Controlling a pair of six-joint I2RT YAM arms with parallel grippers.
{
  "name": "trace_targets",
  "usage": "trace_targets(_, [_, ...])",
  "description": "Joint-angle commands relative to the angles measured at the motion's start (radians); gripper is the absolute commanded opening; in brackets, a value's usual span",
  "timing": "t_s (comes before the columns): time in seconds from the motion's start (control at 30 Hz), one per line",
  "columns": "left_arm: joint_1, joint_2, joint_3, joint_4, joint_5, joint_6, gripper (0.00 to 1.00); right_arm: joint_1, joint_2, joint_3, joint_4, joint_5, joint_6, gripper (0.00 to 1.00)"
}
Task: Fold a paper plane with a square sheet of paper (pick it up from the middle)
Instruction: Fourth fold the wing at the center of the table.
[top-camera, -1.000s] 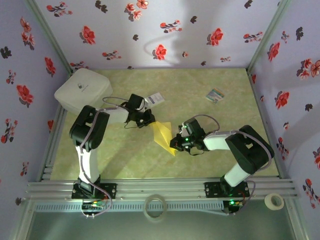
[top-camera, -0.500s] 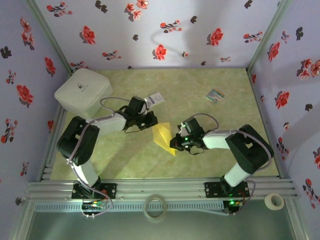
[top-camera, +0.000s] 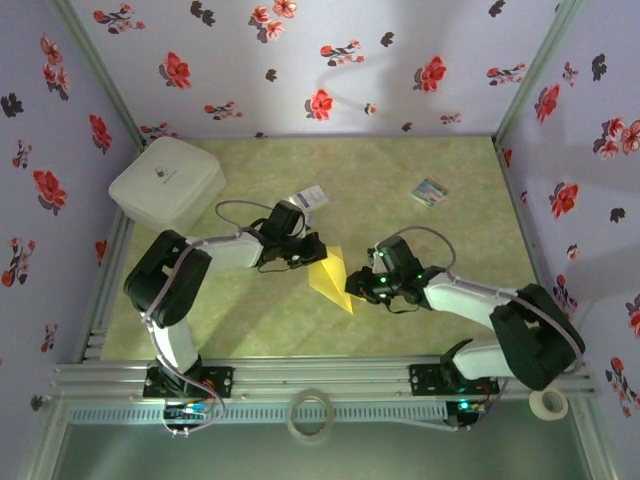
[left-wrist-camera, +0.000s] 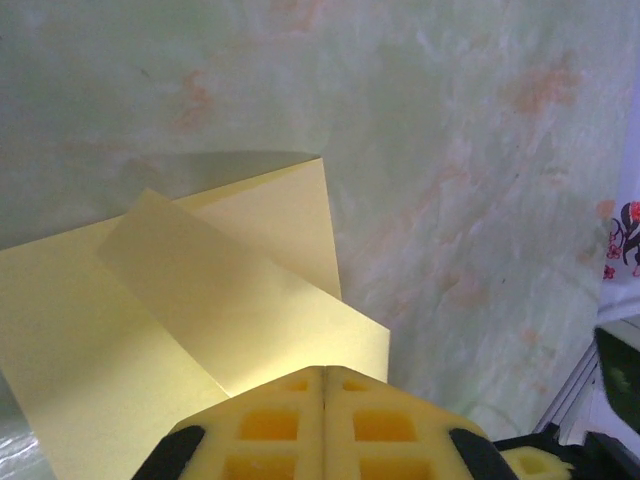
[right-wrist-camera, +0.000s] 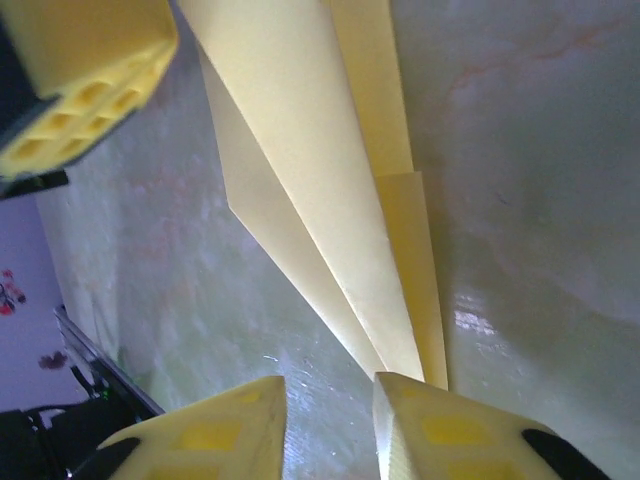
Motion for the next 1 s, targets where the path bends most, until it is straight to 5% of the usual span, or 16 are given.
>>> trace_targets(0.0, [-0.013, 0.028, 0.041, 0.021, 0.04, 0.007, 0.03, 0.003, -0.059, -0.042, -0.049, 0.075, 0.065, 0.33])
trace_targets(0.33, [-0.012, 0.097, 0.095, -0.047, 0.073, 0.066, 0.03, 0.009, -0.082, -0.122, 0.079, 0.012, 0.274, 0.4])
trace_targets(0.97, [-0.006, 0.156, 0.028, -0.016, 0.056, 0.037, 0.02, 0.063, -0.049, -0.143, 0.06, -0.016, 0.295, 0.42])
